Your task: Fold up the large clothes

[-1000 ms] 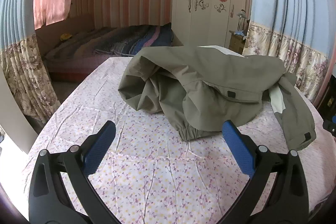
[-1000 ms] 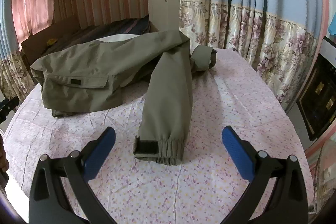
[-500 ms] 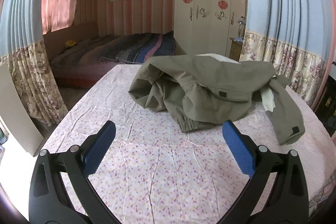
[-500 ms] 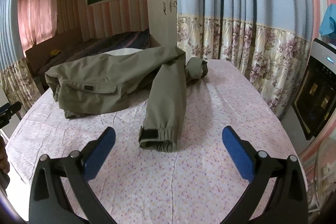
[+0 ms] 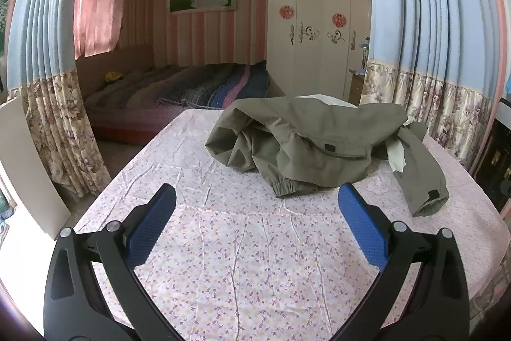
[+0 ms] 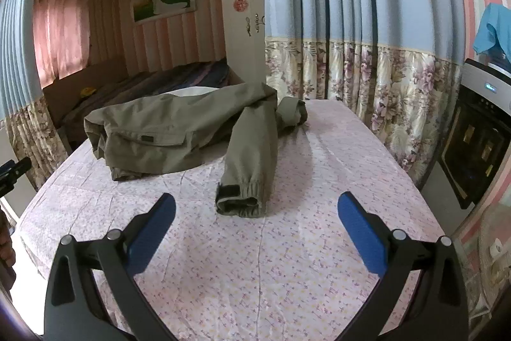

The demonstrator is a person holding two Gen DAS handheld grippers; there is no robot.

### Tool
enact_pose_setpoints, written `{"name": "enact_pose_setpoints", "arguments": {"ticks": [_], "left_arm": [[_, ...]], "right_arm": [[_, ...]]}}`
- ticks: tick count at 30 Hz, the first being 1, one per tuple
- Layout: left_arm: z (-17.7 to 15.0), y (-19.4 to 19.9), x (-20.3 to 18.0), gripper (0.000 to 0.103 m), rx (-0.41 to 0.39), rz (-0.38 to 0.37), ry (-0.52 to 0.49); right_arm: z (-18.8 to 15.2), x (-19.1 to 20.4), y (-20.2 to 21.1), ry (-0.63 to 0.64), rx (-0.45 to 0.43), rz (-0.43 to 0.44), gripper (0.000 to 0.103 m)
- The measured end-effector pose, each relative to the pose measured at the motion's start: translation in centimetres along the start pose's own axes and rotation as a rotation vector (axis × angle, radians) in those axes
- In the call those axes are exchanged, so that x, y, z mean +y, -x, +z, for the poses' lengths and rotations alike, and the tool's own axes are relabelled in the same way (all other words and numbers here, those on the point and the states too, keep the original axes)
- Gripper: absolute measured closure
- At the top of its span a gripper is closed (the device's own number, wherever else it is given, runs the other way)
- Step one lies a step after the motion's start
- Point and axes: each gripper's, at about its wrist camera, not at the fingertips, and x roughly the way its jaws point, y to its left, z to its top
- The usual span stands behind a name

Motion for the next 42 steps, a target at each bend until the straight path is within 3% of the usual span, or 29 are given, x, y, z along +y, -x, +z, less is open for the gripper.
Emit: {"name": "enact_pose_setpoints", "arguments": {"ticks": [6,11,22,29,34,38,42], "left_arm": [[0.2,-0.4,0.1,0.003,0.004,-0.001,-0.001],[0.9,-3.0,0.4,0.003,0.027,0.016,-0.019],[3.0,-13.0,2.8,0.003,0.083,0.080,-0.065],[4.3,-18.9,3.5,0.003,0.092,0.111,-0.117],[4.5,-22.1,4.0,0.003,0.107,0.079,-0.100],[4.6,-24.2,3.8,0.003,0.113,0.085,-0.128],[4.9,-25.9,3.5,0.003,0.097,0.108,-0.206]], "right_arm": [[0.3,-0.4,-0.5,-0.009,0.001,0.001,0.002],[1.0,0.0,-2.9,0.031,0.028,-0.013,0.002],[4.5,1.0,-12.7,0.122,0.104,0.020,0.002],[6.9,3.7,-17.6,0.302,0.047,0.005,0.002],[8.0,3.6,-21.7,0.182,0.151,0.170,0.002],[8.1,5.5,-23.3,0.322,0.108,0.110,0.002],[8.8,5.6,-24.8,0.407,0.080,0.107,0.002]]}}
